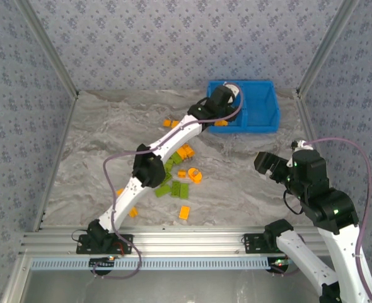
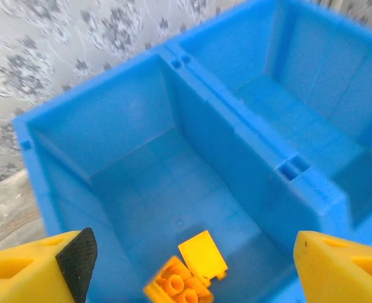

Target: Sort the legos into containers by color

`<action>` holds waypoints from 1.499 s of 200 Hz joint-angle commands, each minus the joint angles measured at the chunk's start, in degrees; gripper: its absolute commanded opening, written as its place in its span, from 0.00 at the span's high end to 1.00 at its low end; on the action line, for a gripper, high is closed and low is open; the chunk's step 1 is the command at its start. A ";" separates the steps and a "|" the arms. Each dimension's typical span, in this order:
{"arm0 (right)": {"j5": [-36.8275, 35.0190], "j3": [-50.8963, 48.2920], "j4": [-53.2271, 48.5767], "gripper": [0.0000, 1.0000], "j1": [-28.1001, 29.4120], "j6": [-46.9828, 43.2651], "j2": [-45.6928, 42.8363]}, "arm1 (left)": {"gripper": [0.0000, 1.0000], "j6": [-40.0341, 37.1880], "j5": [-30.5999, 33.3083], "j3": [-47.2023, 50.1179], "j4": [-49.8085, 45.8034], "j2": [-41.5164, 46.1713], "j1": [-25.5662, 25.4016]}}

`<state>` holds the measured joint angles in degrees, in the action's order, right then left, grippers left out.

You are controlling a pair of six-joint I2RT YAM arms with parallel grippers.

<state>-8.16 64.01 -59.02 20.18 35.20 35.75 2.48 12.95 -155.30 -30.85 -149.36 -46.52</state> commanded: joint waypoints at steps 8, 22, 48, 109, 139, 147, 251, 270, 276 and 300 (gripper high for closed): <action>0.58 -0.99 0.11 0.00 0.33 2.13 -0.34 | 0.14 3.92 2.68 5.35 -6.65 17.55 0.08; 1.41 -2.44 2.05 0.00 0.40 2.58 0.00 | 0.14 4.07 4.32 15.93 -6.00 25.72 0.38; 3.16 -4.61 6.43 0.00 0.47 3.25 2.09 | 0.13 6.46 5.30 42.17 0.25 43.79 2.38; 4.86 -5.67 12.33 0.00 1.86 2.43 10.32 | 0.12 32.42 11.14 80.26 -18.33 73.19 7.43; 6.18 -6.01 14.70 0.00 2.31 1.91 13.33 | 0.11 51.22 9.07 89.98 -32.24 78.57 7.49; 6.52 -5.80 14.94 0.00 2.51 1.63 14.27 | 0.11 56.71 8.85 92.37 -35.15 79.35 7.52; 6.39 -5.08 13.22 0.00 3.97 1.34 15.77 | 0.09 65.91 -3.02 114.16 -23.33 81.26 8.03; 6.77 -4.69 13.16 0.00 3.94 1.36 15.82 | 0.32 65.88 -3.84 114.49 -22.41 79.55 8.11; 6.65 -4.44 12.81 0.00 4.06 1.35 15.78 | 0.40 65.99 -3.96 114.41 -22.54 79.40 8.20; 4.86 -3.94 11.44 0.00 4.03 1.32 15.08 | 0.57 64.21 -4.94 112.22 -22.73 80.24 8.29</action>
<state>-1.69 58.37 -45.15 23.90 37.06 52.29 67.92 9.93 -40.97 -54.13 -69.82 -38.61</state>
